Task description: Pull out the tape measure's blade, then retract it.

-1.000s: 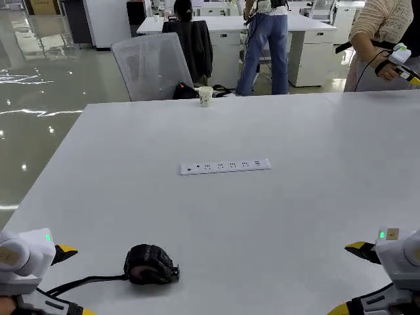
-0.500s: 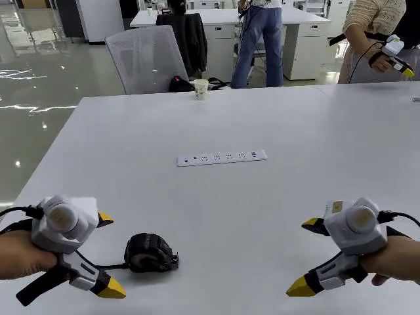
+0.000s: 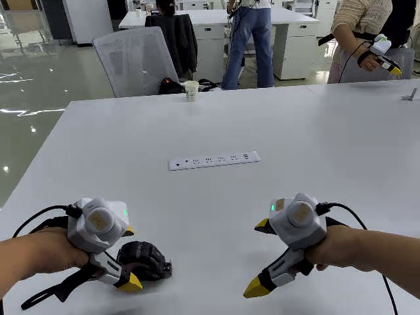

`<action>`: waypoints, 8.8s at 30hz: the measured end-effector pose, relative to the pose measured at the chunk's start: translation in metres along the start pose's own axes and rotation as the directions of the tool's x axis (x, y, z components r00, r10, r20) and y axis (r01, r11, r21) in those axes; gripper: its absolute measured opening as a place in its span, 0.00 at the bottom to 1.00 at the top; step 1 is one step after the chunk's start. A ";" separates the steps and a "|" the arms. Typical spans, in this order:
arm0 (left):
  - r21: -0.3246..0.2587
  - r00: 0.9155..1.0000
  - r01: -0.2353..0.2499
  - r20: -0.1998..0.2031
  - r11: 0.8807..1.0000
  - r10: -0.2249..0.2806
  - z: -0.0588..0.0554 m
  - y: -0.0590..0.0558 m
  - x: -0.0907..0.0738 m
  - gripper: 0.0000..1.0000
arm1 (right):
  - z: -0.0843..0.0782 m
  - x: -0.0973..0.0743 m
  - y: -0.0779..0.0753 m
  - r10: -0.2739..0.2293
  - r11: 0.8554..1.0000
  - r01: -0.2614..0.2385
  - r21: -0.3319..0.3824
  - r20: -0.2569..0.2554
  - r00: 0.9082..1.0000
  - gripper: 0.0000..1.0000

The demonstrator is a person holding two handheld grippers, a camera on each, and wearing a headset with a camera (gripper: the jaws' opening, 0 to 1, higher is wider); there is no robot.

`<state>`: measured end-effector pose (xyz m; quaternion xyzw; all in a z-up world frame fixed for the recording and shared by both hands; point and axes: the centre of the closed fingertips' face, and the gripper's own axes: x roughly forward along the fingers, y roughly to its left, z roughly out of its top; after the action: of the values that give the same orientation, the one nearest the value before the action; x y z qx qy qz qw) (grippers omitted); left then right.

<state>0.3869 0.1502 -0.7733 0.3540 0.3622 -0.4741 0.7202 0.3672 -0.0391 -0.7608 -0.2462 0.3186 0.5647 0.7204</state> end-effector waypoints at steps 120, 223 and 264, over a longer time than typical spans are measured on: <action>-0.059 1.000 0.006 0.015 0.998 -0.005 -0.004 0.002 0.010 0.34 | 0.061 0.121 0.012 0.151 0.959 -0.181 -0.217 -0.150 0.977 0.10; -0.094 1.000 0.001 0.021 0.996 0.001 -0.003 0.003 0.014 0.34 | 0.005 0.069 -0.019 0.128 0.964 -0.176 -0.199 -0.233 0.964 0.10; -0.100 1.000 -0.003 0.020 0.995 0.005 -0.004 0.003 0.014 0.34 | -0.016 0.051 -0.031 0.111 0.968 -0.164 -0.191 -0.263 0.958 0.10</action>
<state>0.3927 0.1482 -0.7867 0.3133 0.3777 -0.4575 0.7415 0.4020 -0.0248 -0.8092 -0.3675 0.3615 0.6088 0.6030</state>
